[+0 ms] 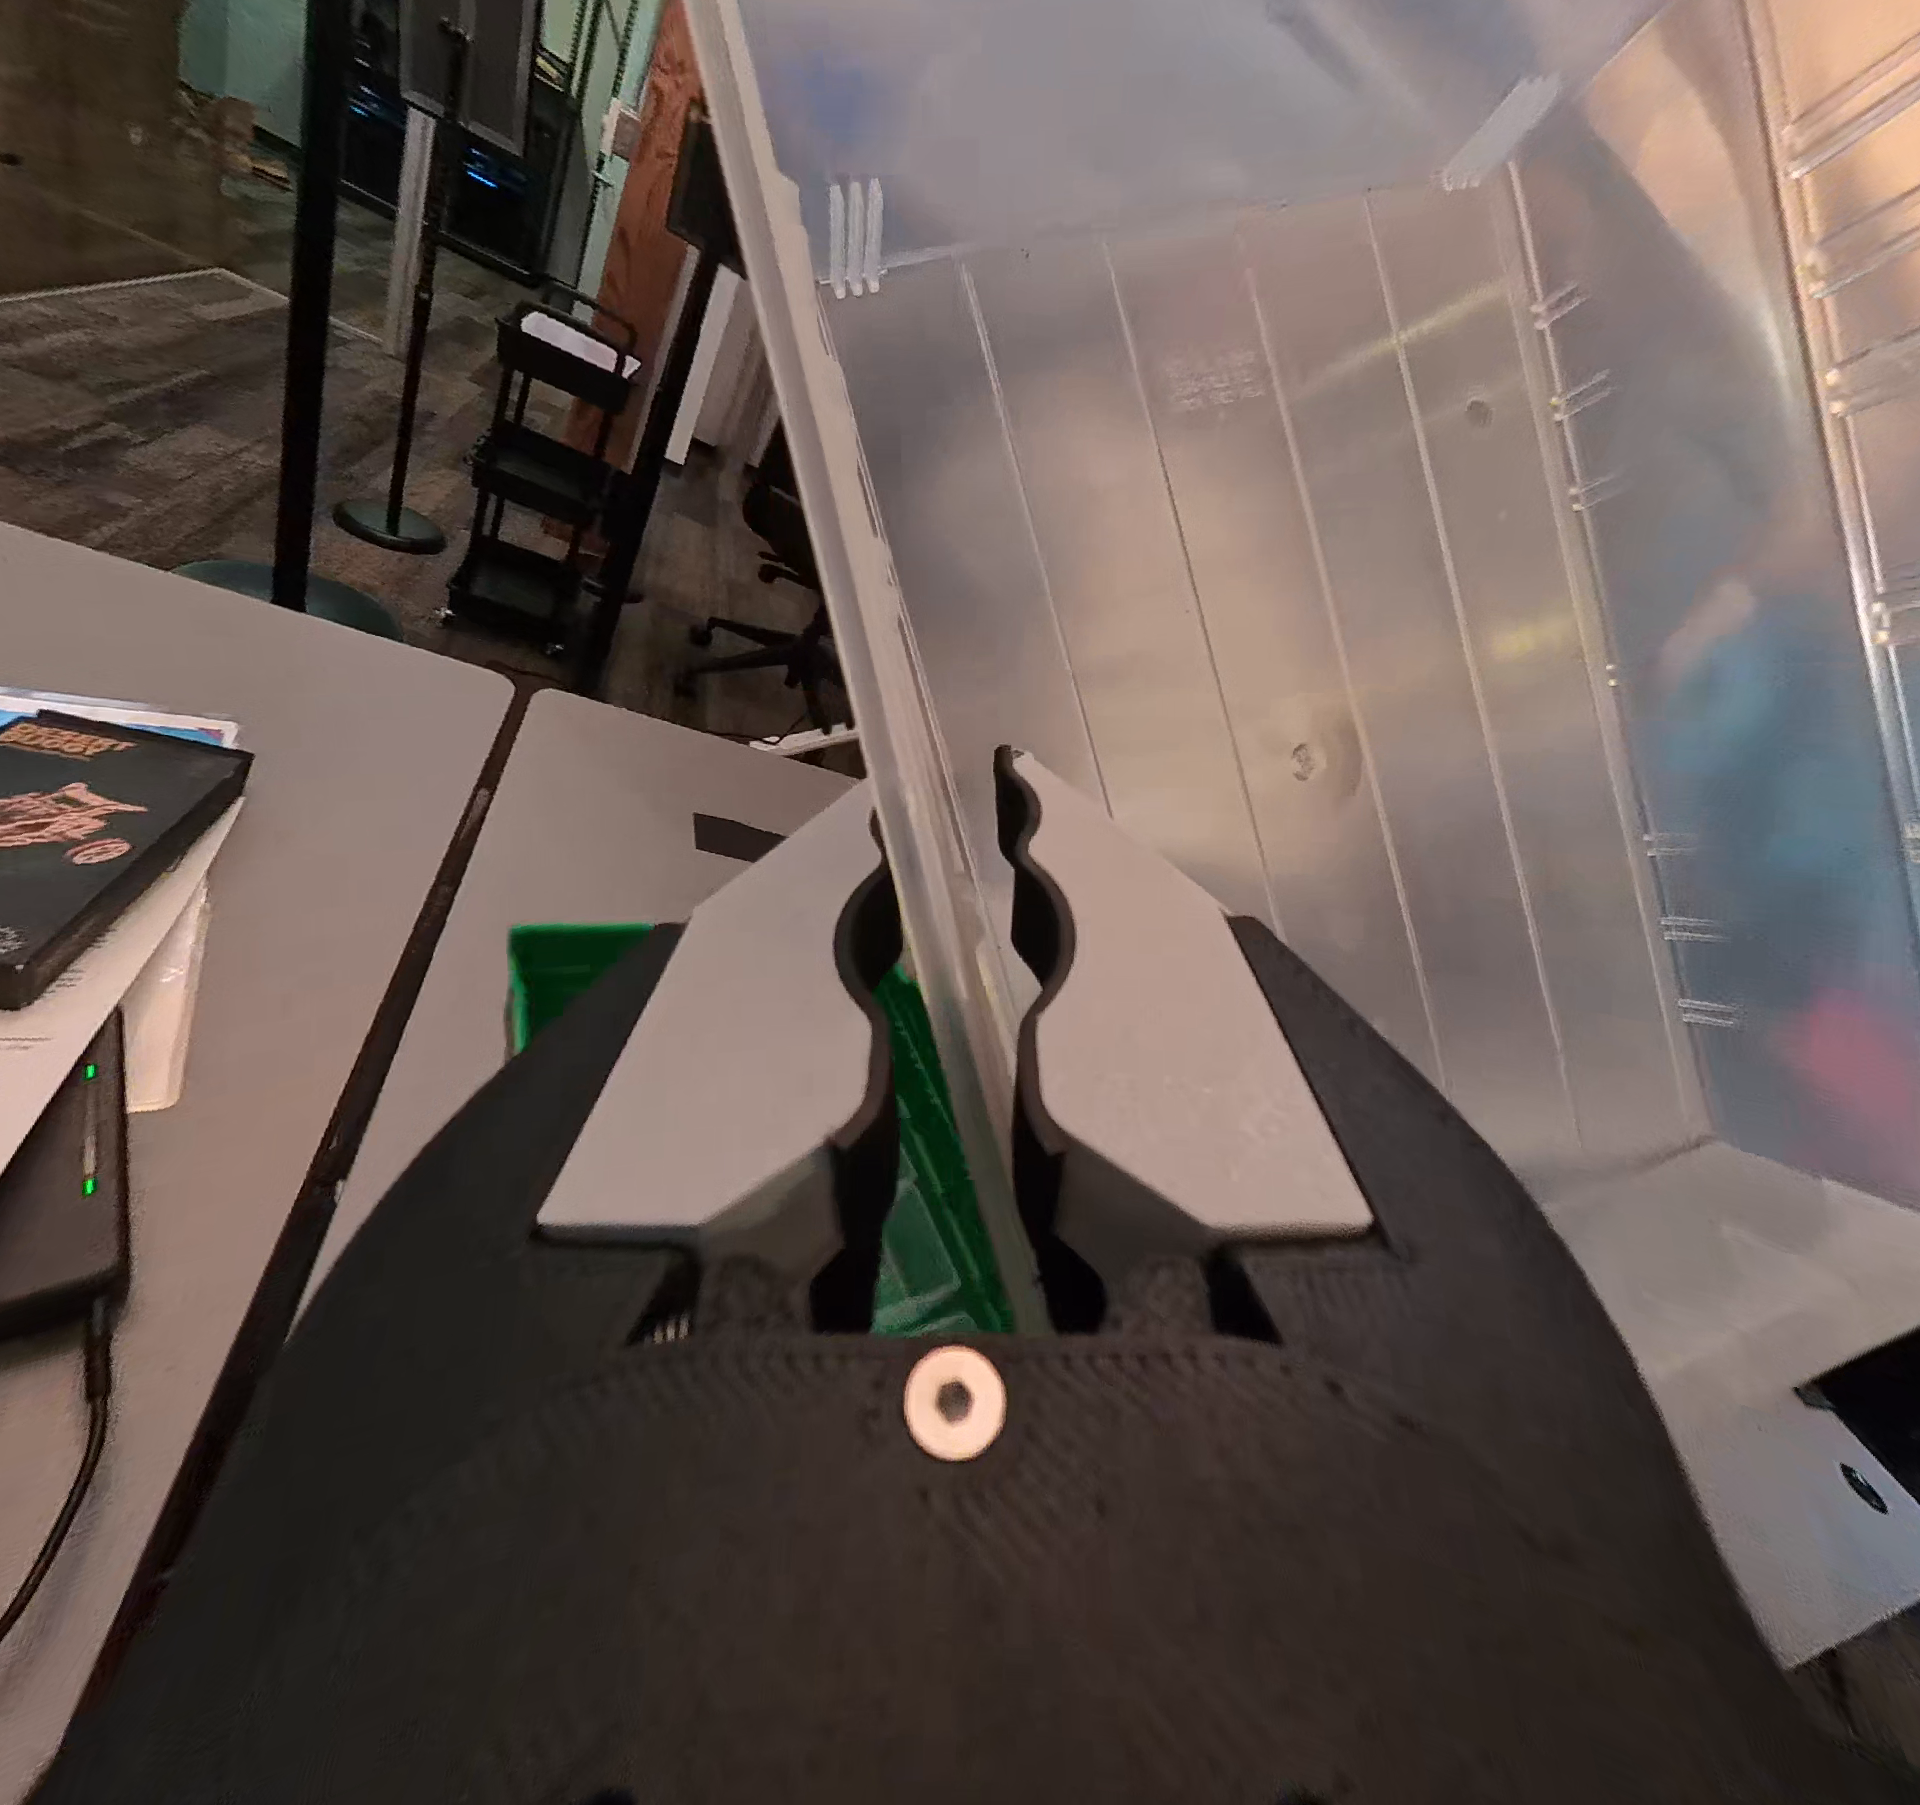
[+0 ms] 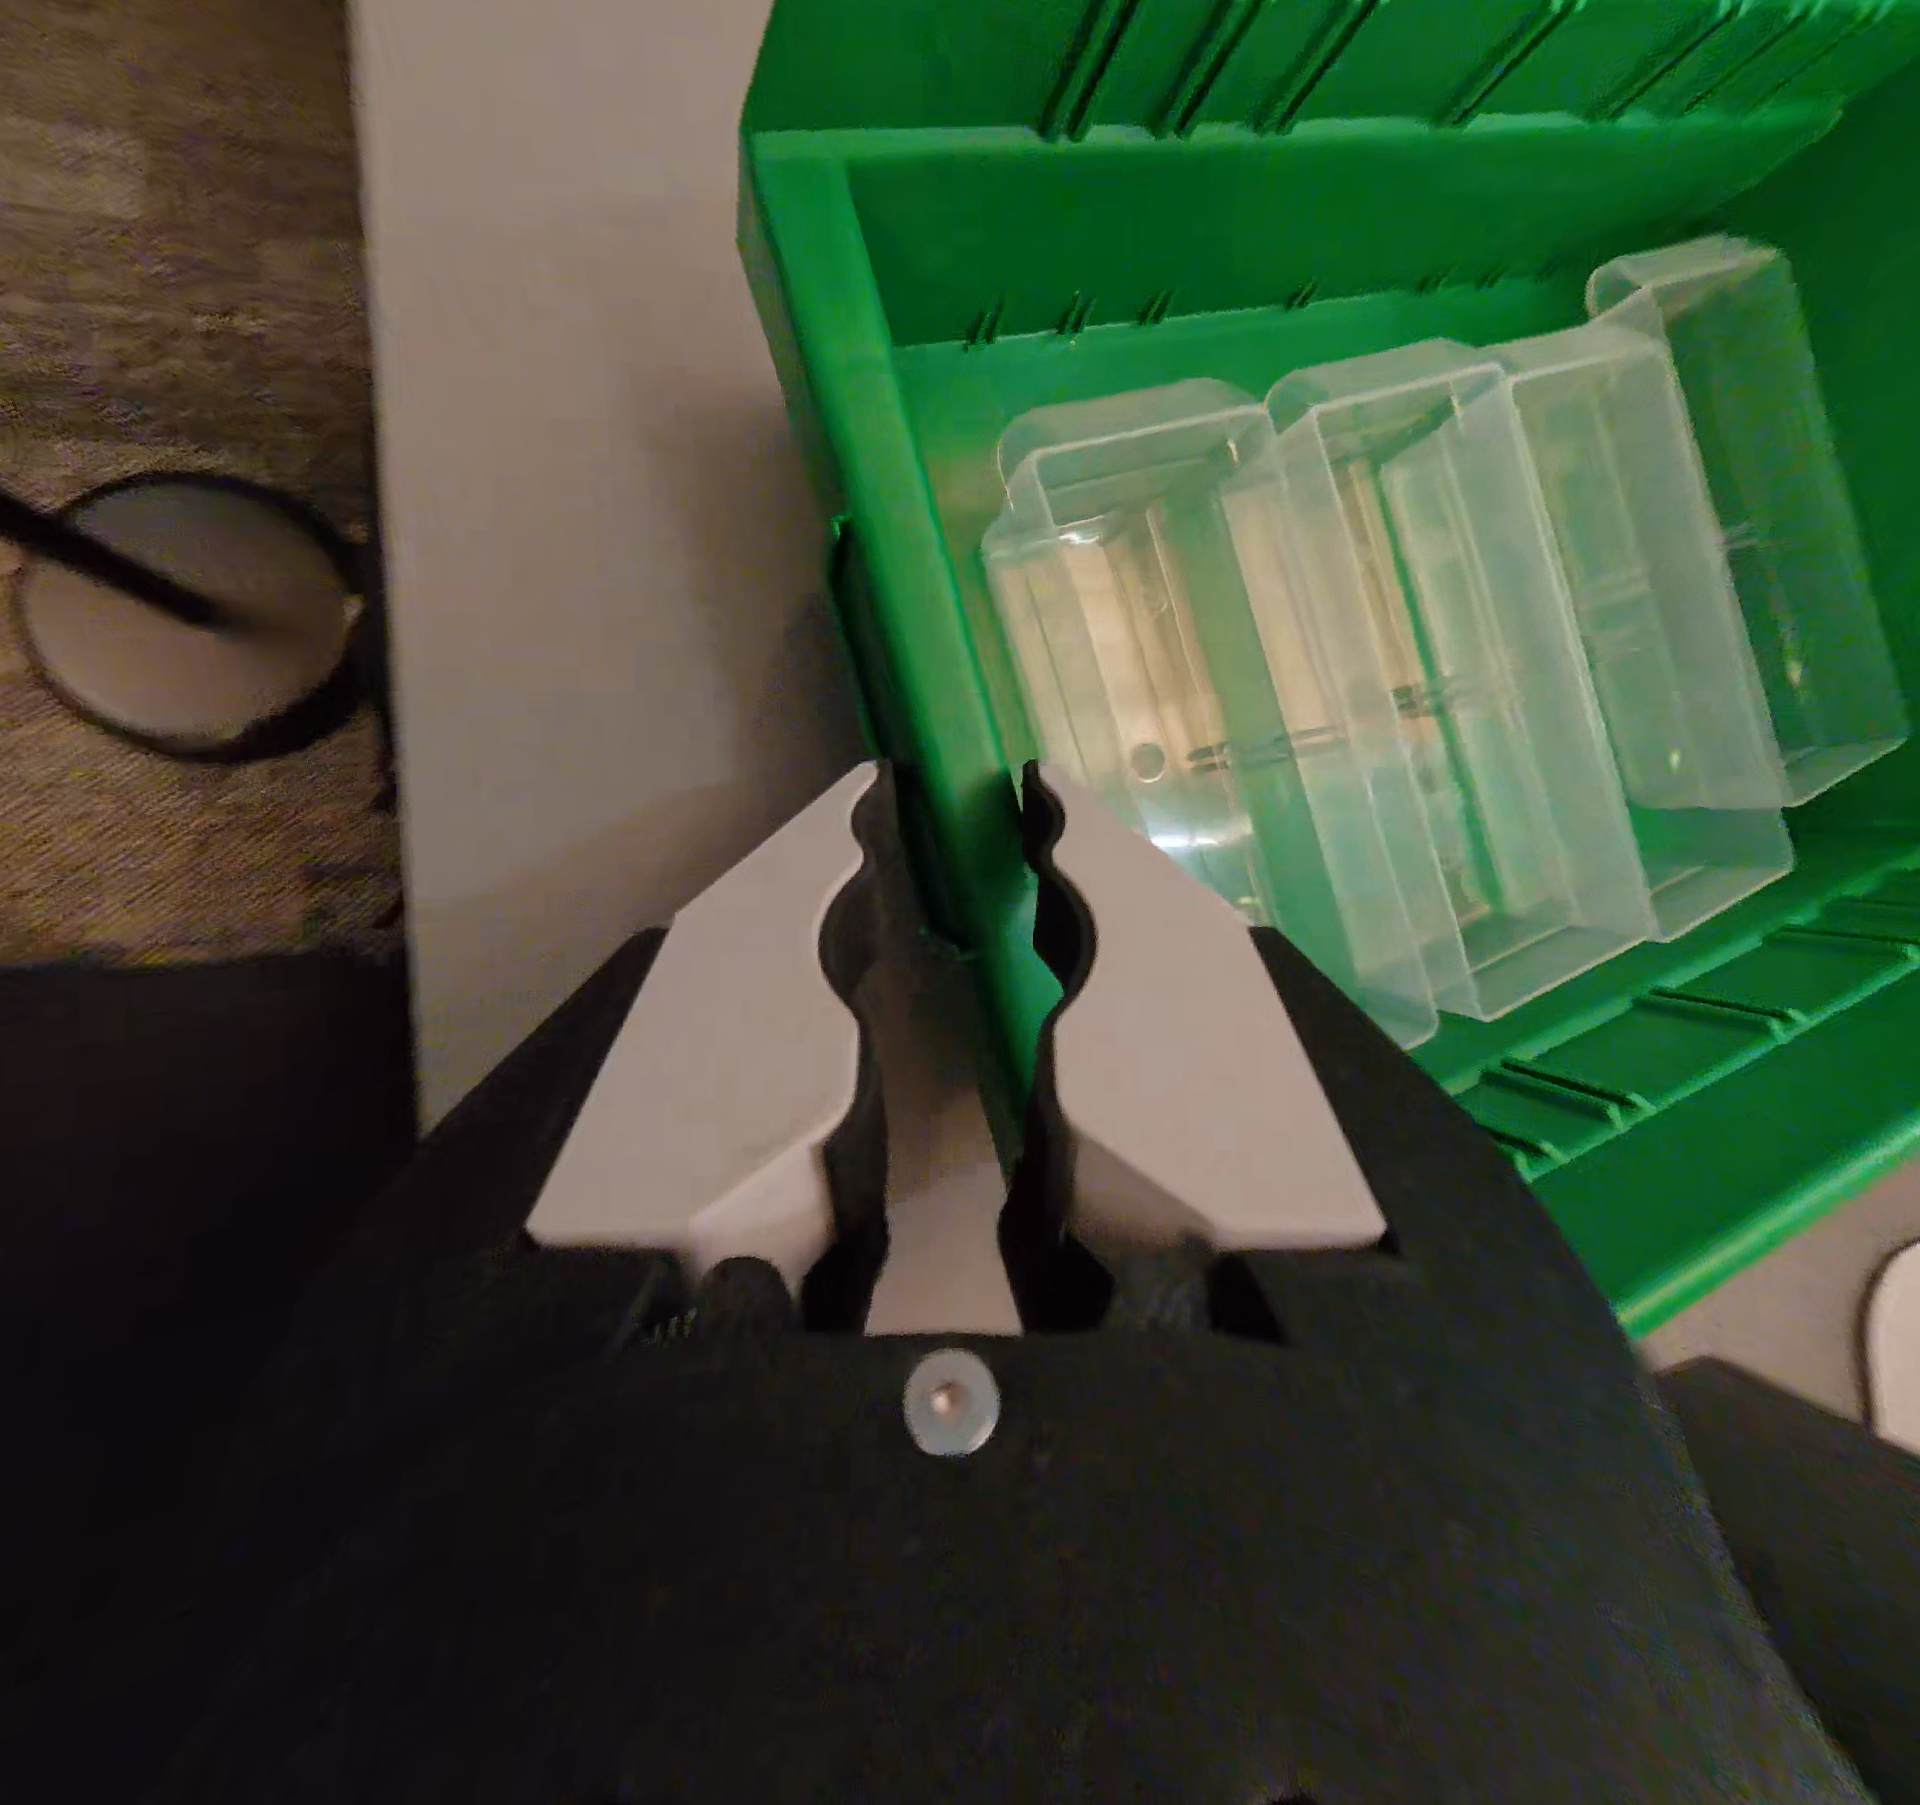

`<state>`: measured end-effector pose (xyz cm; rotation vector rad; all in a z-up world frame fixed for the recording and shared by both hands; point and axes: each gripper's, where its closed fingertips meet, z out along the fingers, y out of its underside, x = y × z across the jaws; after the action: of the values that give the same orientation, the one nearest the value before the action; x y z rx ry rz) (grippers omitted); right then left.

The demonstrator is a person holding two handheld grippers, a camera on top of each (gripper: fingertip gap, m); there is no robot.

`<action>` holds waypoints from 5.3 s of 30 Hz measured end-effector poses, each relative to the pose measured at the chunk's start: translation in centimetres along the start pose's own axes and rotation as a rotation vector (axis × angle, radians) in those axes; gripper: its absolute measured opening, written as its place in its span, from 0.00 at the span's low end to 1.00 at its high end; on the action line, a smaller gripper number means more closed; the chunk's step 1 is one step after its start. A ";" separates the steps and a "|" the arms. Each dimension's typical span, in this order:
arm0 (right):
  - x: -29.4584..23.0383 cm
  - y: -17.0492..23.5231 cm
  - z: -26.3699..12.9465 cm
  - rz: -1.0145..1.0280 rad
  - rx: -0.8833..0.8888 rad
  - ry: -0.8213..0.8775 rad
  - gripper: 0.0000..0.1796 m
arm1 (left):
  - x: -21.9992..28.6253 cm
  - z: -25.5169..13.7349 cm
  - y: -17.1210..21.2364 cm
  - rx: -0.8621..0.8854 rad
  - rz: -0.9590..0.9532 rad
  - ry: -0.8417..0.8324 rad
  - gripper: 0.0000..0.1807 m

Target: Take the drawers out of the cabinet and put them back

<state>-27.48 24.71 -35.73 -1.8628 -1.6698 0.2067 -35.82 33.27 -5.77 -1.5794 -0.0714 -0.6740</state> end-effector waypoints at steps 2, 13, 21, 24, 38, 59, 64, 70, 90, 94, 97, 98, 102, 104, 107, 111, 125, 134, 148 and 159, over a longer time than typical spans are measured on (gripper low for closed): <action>1.3 -1.8 1.0 -0.012 0.034 0.060 0.28 | 0.5 0.2 0.0 -0.007 0.016 0.008 0.07; -0.9 6.1 -16.0 -0.032 0.224 0.079 0.44 | 8.4 0.7 0.2 -0.031 0.088 0.183 0.06; 2.1 21.4 -39.3 0.338 0.621 0.533 0.47 | 24.6 6.8 11.7 -0.260 0.234 0.402 0.06; -0.5 23.1 -48.1 0.289 0.788 0.755 0.50 | 31.5 9.0 16.9 -0.346 0.291 0.493 0.06; -4.6 41.1 -53.5 0.721 0.607 1.106 0.39 | 56.1 14.6 42.5 -0.733 0.462 0.784 0.09; 9.2 61.4 -46.3 1.128 0.546 0.769 0.36 | 52.9 23.2 58.6 -1.049 0.095 0.557 0.54; 13.9 65.1 -45.6 1.145 0.488 0.740 0.34 | 53.9 25.6 58.7 -1.019 0.061 0.535 0.65; 18.2 66.3 -46.3 1.137 0.427 0.806 0.40 | 54.1 26.9 56.8 -0.882 0.242 0.567 0.85; 16.5 30.9 -33.5 0.580 0.560 0.314 0.51 | 22.4 9.3 24.1 -0.376 0.701 0.109 0.72; 15.6 29.5 -30.2 0.605 0.526 0.228 0.49 | 22.1 9.6 26.6 -0.495 0.532 0.292 0.63; 15.3 29.0 -29.7 0.594 0.492 0.272 0.54 | 21.6 10.8 27.3 -0.511 0.483 0.296 0.65; 15.2 28.9 -29.7 0.605 0.486 0.275 0.55 | 21.5 11.2 27.4 -0.513 0.487 0.299 0.66; 14.6 28.2 -29.4 0.625 0.451 0.287 0.60 | 21.0 12.9 27.3 -0.534 0.493 0.331 0.68; 14.4 27.9 -29.2 0.635 0.442 0.299 0.60 | 20.8 14.1 26.9 -0.540 0.440 0.369 0.69; 14.1 27.3 -28.8 0.646 0.418 0.319 0.60 | 20.3 16.0 26.3 -0.540 0.387 0.423 0.68; 14.2 27.0 -28.7 0.647 0.393 0.320 0.58 | 19.1 16.8 25.9 -0.653 0.458 0.469 0.63; 11.2 25.9 -32.1 0.595 0.462 0.407 0.50 | -2.5 1.0 22.3 -1.093 0.931 0.188 0.31; 9.6 24.4 -31.4 0.542 0.449 0.390 0.46 | -9.1 -0.5 28.2 -1.358 1.066 0.200 0.34; 8.7 24.7 -30.3 0.543 0.409 0.376 0.44 | -11.1 0.0 29.1 -1.446 1.059 0.218 0.41; 8.5 24.8 -29.9 0.523 0.398 0.364 0.42 | -11.7 0.0 29.4 -1.578 1.020 0.224 0.34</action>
<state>10.02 22.35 -22.88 -1.8507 -0.8105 0.3594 -32.75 32.99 -37.25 -2.5489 1.6797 0.0723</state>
